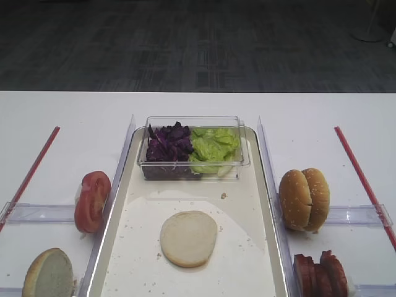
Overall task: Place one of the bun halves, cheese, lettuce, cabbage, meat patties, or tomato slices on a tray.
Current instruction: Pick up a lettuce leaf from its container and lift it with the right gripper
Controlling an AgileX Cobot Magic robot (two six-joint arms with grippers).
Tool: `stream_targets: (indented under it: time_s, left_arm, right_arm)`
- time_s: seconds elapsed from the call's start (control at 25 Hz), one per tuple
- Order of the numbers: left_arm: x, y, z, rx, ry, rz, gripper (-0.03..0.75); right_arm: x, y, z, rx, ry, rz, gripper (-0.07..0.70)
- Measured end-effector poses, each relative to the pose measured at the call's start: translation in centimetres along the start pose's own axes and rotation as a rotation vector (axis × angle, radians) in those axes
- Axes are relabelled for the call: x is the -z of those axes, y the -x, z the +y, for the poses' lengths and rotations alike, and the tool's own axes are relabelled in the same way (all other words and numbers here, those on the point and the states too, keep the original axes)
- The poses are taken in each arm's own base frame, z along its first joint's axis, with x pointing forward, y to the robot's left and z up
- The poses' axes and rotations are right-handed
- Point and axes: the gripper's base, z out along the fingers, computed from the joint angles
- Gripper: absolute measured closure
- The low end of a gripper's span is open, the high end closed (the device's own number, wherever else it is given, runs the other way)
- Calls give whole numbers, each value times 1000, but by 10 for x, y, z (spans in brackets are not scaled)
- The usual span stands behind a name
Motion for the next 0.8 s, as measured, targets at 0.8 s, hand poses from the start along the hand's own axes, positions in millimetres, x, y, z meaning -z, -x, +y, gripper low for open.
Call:
stream_targets:
  time_s: [0.8]
  left_arm:
    - [0, 0, 0, 0, 0, 0, 26]
  right_arm:
    - [-36, 182, 0, 55, -1, 69, -60]
